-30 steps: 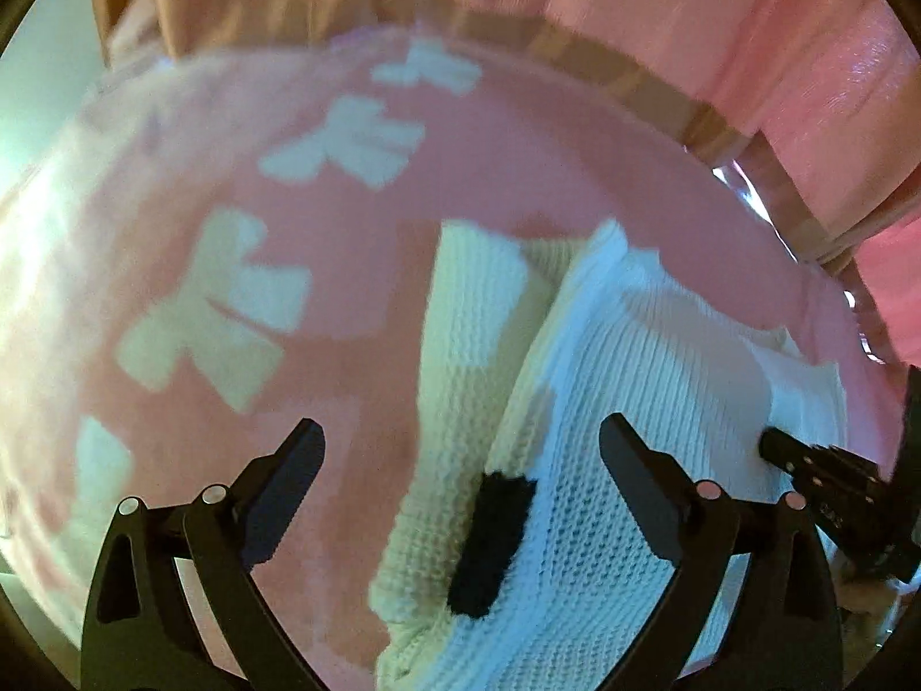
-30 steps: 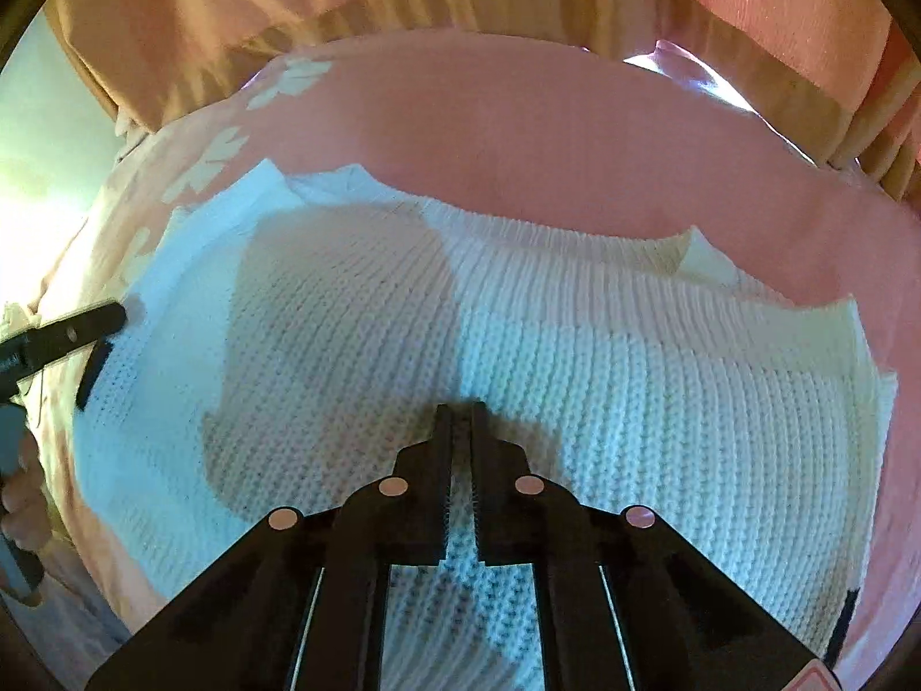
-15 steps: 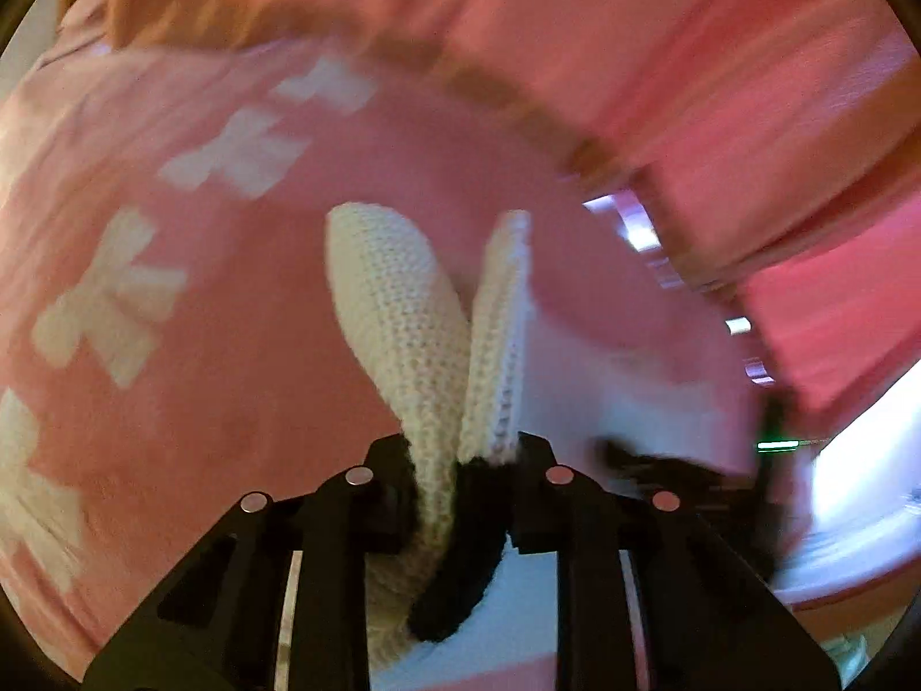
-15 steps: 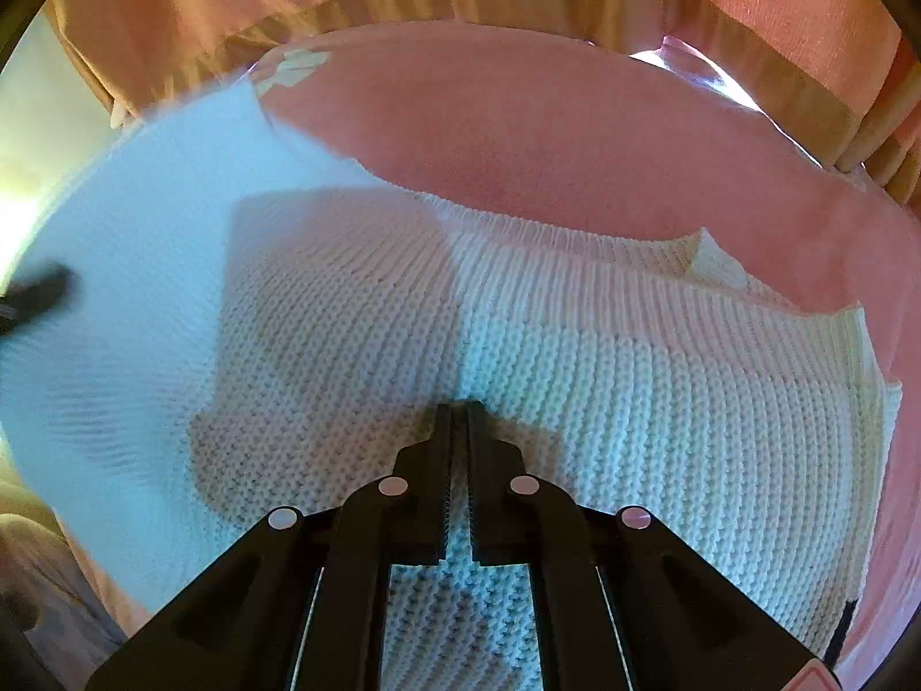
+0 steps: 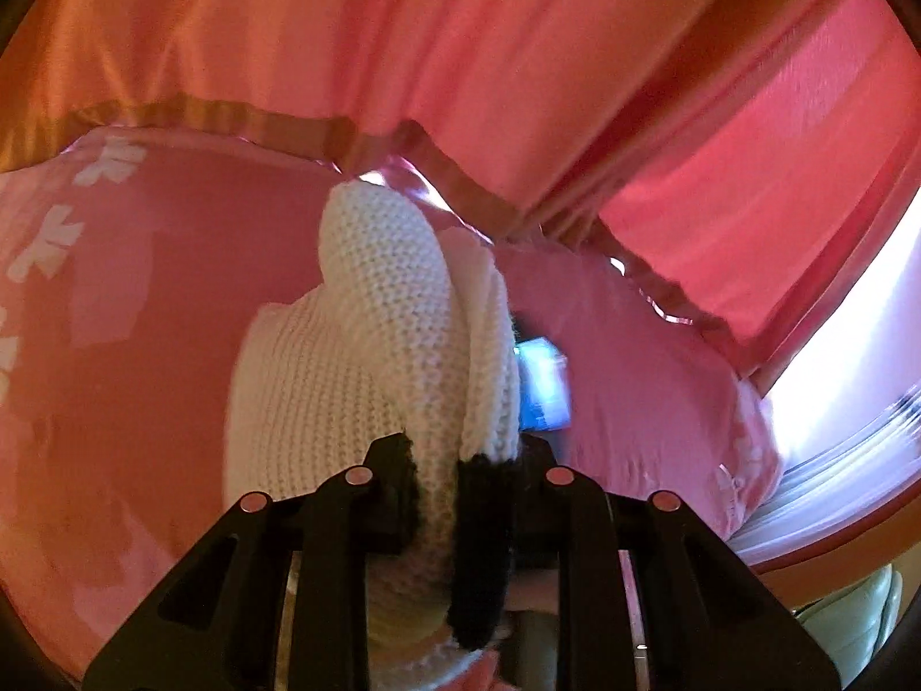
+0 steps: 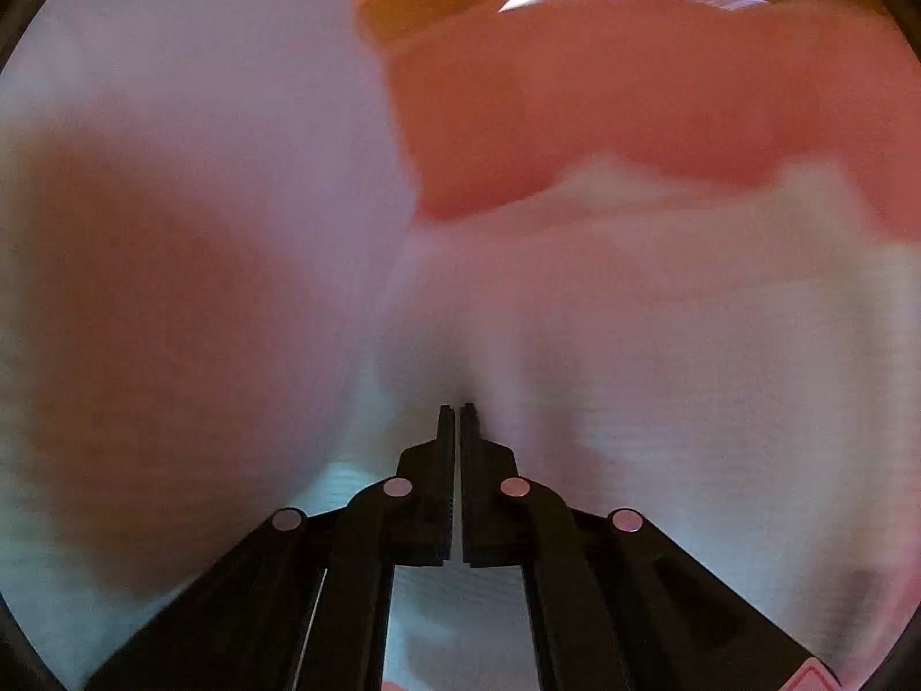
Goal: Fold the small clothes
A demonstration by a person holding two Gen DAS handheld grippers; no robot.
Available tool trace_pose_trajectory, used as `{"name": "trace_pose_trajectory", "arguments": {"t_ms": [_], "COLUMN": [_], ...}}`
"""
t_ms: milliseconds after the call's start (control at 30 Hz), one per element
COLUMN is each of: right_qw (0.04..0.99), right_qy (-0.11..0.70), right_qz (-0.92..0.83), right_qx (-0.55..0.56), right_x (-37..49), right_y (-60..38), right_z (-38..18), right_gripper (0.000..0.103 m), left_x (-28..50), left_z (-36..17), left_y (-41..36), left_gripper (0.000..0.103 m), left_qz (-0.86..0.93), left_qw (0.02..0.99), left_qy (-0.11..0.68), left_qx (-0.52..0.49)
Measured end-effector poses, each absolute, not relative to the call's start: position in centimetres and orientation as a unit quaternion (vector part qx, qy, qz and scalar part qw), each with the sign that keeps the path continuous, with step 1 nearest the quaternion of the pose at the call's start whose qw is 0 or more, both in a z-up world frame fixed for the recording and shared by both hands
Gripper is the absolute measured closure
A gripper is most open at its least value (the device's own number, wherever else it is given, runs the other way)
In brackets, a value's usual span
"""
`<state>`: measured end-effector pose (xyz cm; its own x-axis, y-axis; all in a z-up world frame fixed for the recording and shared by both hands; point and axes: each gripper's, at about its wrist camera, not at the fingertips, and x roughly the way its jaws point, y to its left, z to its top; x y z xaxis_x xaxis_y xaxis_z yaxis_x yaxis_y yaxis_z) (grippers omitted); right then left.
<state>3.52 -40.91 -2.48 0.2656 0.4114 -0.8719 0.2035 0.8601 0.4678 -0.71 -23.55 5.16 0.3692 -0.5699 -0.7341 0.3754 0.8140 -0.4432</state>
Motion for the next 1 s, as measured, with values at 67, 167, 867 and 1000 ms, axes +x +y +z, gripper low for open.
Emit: {"name": "trace_pose_trajectory", "arguments": {"t_ms": [67,167,867,1000], "right_qw": [0.771,0.793,0.775,0.811], "right_qy": [0.583,0.551,0.589,0.539], "right_qz": [0.018,-0.040,0.087,0.076], "right_qx": [0.255,0.256,0.213,0.215], "right_x": [2.1,-1.1,-4.1,-4.0], "right_y": [-45.3,-51.3,-44.3,-45.0], "right_z": [-0.8,1.4,-1.1,2.3], "right_gripper": [0.090,0.090,0.082,0.089], "left_x": [-0.9,-1.6,-13.0,-13.2], "left_z": [4.2,1.6,-5.4,-5.2], "left_y": [-25.4,-28.5,-19.1,-18.9], "left_gripper": [0.081,0.077,0.011,0.011], "left_qz": [-0.290,-0.282,-0.234,-0.235], "left_qw": [0.813,0.811,0.844,0.845], "left_qy": [0.495,0.508,0.479,0.478], "left_qx": [-0.096,-0.070,0.049,0.046]}}
